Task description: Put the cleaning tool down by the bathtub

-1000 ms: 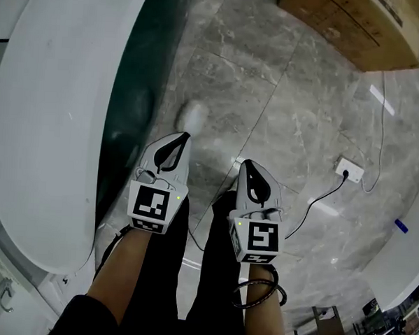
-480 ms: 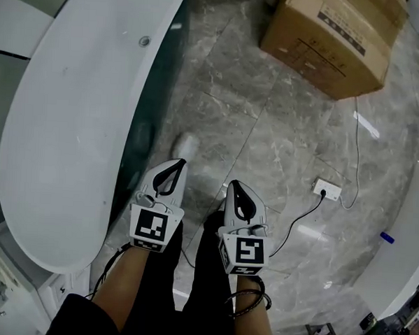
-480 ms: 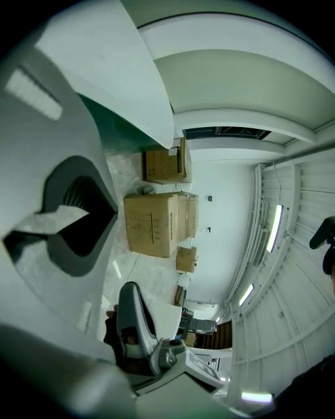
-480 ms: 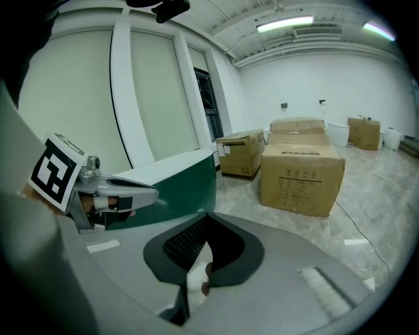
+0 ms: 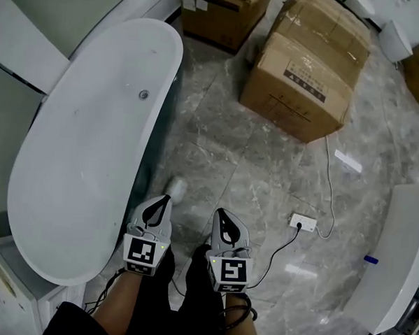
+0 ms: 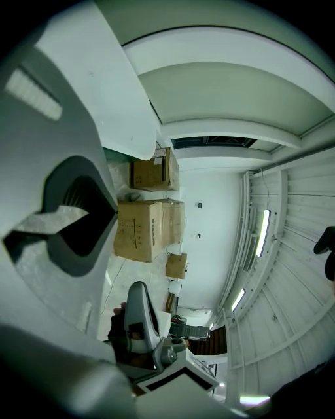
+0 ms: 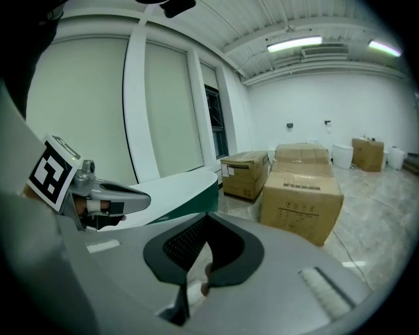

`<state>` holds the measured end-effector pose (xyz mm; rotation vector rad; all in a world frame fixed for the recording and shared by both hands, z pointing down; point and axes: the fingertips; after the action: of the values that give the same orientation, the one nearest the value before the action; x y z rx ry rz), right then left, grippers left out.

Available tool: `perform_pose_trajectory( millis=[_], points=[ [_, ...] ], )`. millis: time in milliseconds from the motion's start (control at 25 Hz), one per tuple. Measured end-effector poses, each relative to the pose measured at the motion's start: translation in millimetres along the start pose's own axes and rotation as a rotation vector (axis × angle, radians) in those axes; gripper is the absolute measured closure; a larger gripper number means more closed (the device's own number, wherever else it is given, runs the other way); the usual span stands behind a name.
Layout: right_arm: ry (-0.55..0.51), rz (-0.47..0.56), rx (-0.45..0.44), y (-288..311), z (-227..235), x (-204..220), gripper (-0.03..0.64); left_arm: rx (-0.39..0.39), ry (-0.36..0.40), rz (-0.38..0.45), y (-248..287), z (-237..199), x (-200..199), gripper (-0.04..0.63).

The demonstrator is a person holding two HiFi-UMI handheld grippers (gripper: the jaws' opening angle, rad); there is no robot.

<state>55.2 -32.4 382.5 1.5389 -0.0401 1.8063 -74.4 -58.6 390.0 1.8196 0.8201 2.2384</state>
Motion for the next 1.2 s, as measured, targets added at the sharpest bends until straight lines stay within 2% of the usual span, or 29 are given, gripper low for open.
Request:
perform_pose_trajectory(
  millis=[240, 360, 560, 640, 880, 1000, 1200],
  points=[
    [-0.032, 0.077, 0.003, -20.4, -15.4, -71.0, 0.601, -0.013, -0.023, 0.036, -32.6, -12.0, -45.9, 0.595],
    [-0.079, 0.101, 0.005, -29.7, -18.0, -95.0, 0.601, -0.022, 0.006, 0.021, -44.4, -15.0, -58.7, 0.595],
    [-0.101, 0.182, 0.016, -47.1, -24.6, -143.3, 0.601, -0.021, -0.037, 0.090, -58.0, -20.4, -107.1, 0.595],
    [-0.127, 0.200, 0.022, -55.6, -26.1, -154.1, 0.601, -0.028, -0.046, 0.110, -62.0, -23.9, -119.2, 0.595],
    [-0.114, 0.241, 0.057, -82.6, -31.1, -171.1, 0.601, -0.020, -0.038, 0.126, -82.9, -24.6, -146.0, 0.595],
    [-0.137, 0.253, 0.062, -92.8, -33.5, -183.4, 0.603, -0.021, -0.032, 0.181, -91.0, -25.7, -160.4, 0.595],
    [-0.182, 0.288, 0.076, -112.1, -34.9, -213.2, 0.603, -0.028, -0.024, 0.223, -104.4, -34.0, -184.0, 0.595]
  ],
)
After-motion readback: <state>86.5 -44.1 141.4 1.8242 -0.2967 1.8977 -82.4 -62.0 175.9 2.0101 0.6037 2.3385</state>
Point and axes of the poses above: the fingertips, and each gripper's own axes: y forward along the fingers, z to its right, x out of its underside, and after that the axes turned 15 degrees about -x, right-handed
